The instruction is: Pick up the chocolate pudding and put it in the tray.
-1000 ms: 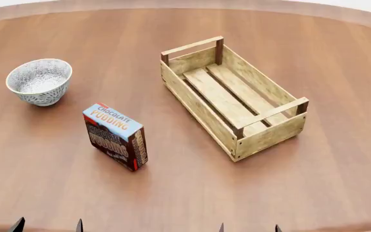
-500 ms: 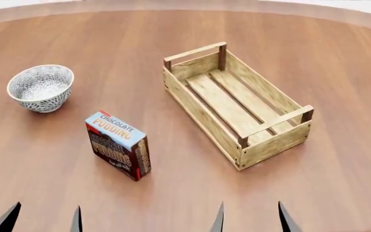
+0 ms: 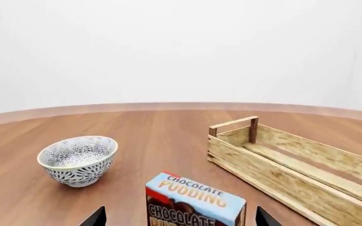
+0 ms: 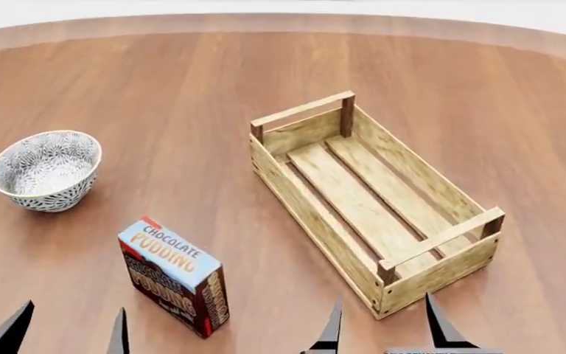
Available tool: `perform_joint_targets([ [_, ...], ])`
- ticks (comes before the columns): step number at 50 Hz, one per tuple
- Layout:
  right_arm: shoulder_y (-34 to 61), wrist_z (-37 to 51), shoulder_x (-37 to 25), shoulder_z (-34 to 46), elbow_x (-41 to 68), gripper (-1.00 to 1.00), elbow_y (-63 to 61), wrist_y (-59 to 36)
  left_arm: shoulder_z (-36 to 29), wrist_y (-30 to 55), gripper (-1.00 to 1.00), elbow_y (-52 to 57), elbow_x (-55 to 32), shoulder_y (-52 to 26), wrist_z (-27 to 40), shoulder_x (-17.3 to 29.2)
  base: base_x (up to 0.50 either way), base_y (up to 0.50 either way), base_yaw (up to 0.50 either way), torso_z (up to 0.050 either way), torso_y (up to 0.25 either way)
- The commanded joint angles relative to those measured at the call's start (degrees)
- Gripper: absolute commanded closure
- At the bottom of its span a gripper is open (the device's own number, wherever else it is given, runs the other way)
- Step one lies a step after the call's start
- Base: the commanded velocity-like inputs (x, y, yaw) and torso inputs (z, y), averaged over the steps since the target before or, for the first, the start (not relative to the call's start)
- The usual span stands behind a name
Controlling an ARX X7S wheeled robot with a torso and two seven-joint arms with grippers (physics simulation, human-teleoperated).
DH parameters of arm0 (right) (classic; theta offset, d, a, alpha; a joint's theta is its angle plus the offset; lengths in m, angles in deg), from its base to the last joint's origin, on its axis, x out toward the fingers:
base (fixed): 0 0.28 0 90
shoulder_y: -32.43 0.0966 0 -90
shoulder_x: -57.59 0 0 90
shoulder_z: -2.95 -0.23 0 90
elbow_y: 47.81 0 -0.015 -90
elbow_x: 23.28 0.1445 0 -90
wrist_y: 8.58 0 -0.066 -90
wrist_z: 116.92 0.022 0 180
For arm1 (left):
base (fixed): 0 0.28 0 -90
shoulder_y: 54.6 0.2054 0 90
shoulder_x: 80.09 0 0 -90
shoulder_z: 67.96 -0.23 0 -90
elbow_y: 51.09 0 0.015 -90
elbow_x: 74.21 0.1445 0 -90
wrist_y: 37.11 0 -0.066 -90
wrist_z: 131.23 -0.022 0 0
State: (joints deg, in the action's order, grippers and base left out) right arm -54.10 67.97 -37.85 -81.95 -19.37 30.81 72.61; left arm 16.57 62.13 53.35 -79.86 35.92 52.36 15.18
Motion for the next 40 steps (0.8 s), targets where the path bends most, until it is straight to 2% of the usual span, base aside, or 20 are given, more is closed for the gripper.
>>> perform_joint_targets([
  [1,0.3,0.7,-0.6,0.2,1.4,-1.0,0.2,0.1,-0.8,0.0,-1.0,0.4,-1.0,0.2,0.8,0.8,0.41,0.0,0.0,0.0,0.0],
  [21,0.3,2.4,-1.6,1.0,2.5,-1.0,-0.3,1.0,-2.4,0.2,-1.0,2.1,-1.7,0.6,2.1,1.9,0.42,0.0,0.0,0.0,0.0],
  [40,1.8,4.0,-2.9,2.1,2.8,-1.0,-2.3,-2.0,-3.4,1.5,-1.0,3.6,-2.6,0.2,3.4,3.0,0.39,0.0,0.0,0.0,0.001],
])
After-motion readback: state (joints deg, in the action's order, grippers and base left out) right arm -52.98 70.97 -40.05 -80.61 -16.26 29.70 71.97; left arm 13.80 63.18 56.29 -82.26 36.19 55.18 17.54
